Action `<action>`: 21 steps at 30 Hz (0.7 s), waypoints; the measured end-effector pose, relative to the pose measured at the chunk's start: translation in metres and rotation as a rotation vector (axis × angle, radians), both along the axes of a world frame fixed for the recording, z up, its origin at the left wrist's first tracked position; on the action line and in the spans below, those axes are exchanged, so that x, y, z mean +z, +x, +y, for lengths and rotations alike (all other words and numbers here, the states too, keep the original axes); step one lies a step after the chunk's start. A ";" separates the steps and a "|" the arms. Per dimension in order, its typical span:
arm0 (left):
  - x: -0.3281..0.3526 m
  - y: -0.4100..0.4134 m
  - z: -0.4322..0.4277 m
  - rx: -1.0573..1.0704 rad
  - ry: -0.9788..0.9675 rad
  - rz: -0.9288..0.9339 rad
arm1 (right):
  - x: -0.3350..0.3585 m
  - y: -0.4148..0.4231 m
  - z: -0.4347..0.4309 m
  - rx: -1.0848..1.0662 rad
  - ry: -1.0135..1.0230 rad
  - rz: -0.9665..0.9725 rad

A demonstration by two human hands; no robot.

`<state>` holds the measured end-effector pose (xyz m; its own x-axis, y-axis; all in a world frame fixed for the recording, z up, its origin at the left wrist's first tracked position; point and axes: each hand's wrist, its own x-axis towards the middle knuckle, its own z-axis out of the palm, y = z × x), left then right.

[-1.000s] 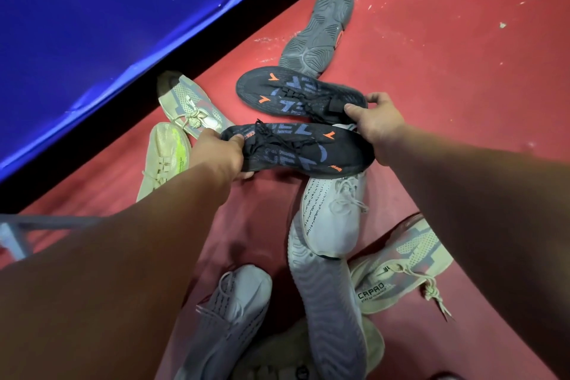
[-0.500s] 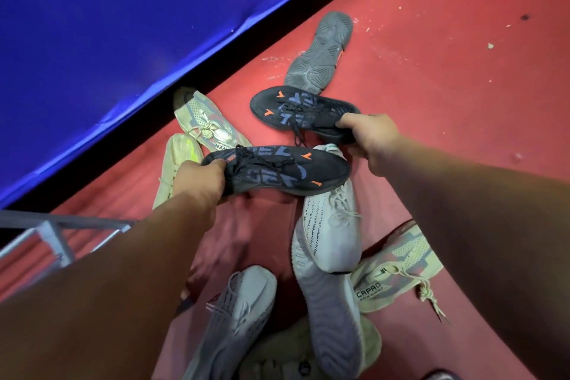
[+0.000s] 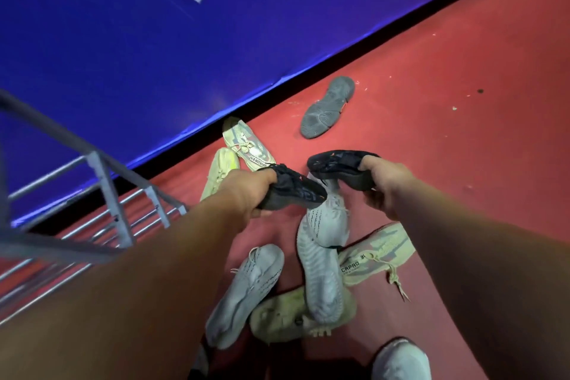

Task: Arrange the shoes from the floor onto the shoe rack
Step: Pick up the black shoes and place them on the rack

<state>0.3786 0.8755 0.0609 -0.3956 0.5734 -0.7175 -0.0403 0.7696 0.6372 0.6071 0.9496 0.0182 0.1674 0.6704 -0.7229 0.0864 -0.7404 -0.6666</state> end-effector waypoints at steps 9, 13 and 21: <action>0.202 0.015 -0.076 -0.173 0.207 0.133 | 0.193 0.022 -0.089 0.070 0.151 0.007; 0.293 0.013 -0.124 -0.209 0.295 0.178 | 0.293 0.022 -0.124 0.104 0.278 0.007; 0.441 -0.027 -0.222 -0.109 0.511 0.224 | 0.454 -0.013 -0.199 0.112 0.520 0.088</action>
